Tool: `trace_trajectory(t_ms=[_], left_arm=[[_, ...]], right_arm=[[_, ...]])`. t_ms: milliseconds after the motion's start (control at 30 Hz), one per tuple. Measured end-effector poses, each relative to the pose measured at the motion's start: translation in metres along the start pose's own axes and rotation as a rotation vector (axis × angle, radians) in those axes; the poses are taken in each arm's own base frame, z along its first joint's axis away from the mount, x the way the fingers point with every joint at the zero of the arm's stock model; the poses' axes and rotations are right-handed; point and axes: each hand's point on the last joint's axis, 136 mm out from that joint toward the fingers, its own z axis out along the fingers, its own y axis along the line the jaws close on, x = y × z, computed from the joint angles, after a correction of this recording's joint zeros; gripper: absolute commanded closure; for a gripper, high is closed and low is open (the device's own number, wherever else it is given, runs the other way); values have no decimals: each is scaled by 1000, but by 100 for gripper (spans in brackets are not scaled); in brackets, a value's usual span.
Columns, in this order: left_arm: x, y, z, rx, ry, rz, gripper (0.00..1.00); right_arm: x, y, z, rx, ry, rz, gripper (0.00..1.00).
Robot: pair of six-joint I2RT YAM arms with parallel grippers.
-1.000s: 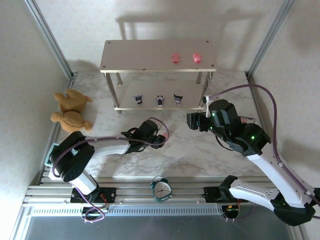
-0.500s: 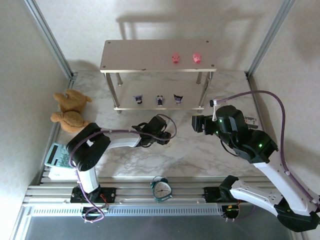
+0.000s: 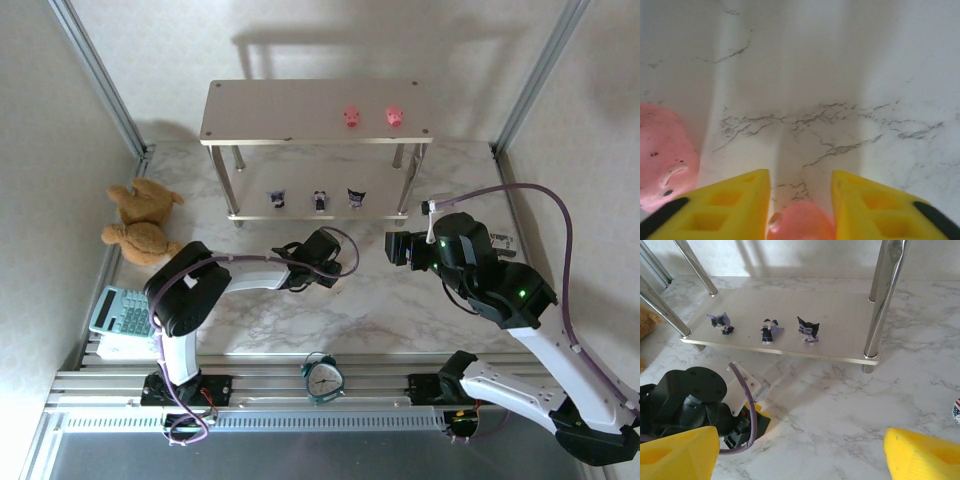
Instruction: Place and organize the plastic toys onto the shelf
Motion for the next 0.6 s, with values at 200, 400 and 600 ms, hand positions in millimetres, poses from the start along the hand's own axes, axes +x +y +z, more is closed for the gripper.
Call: trace_trajectory(t_ms=[200,400,600], left_arm=[[-2,0,3,-4,9,8,81],[-3,0,2,-5,5,10,100],[-9,-3,-8,3,-11,15,100]], right_arm=[[-3,-4,-5,8,-20,6,13],[-6,-8,-10,21,-43,13,14],[-4,-9,-9,27,-41,14,14]])
